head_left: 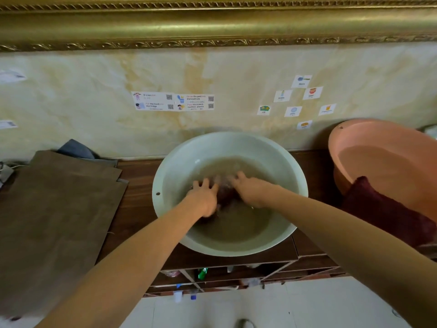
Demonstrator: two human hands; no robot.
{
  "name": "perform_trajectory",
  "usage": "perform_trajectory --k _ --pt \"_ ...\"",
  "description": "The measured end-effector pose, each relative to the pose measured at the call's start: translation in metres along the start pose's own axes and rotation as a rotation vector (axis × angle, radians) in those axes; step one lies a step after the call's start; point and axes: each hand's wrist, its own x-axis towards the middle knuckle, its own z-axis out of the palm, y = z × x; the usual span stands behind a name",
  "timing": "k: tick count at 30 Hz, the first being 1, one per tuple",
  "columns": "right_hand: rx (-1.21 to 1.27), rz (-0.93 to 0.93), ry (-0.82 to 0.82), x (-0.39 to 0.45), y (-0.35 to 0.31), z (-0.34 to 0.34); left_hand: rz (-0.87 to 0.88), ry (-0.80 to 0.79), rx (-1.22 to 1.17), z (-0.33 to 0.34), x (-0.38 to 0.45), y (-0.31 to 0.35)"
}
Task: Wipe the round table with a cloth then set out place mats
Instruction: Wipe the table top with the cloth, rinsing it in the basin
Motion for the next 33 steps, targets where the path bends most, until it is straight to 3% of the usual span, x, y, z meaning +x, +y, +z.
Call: perform_trajectory --k 2,5,7,9,14,17,24,29,33 --pt "0.371 0.092 0.068 0.006 0.000 -0.009 -0.050 0.081 -0.287 -0.007 0.007 -0.004" --pt "1.093 0.206 0.049 0.002 -0.014 -0.027 -0.245 0.076 -1.166 -0.023 0.012 -0.006" --pt "1.301 0.203 0.007 -0.007 -0.025 -0.040 -0.342 -0.009 -1.651 -0.035 0.011 -0.007" --pt "1.272 0.163 0.047 -0.008 -0.040 -0.045 -0.332 -0.062 -1.802 -0.042 0.012 -0.008" --pt "0.870 0.192 0.425 0.014 -0.051 -0.044 -0.307 -0.018 -1.667 -0.050 0.002 -0.001" --pt "0.617 0.155 0.488 0.022 -0.027 -0.041 -0.219 -0.036 -1.554 -0.052 -0.009 0.005" --pt "0.028 -0.058 0.251 0.013 0.017 -0.022 -0.029 0.065 -0.597 -0.035 -0.011 -0.018" --pt "-0.155 -0.075 -0.107 -0.003 0.010 0.004 0.044 0.032 -0.200 -0.022 0.000 -0.020" --pt "-0.214 -0.141 -0.045 0.004 0.009 -0.005 0.026 -0.022 -0.124 -0.026 -0.003 -0.018"
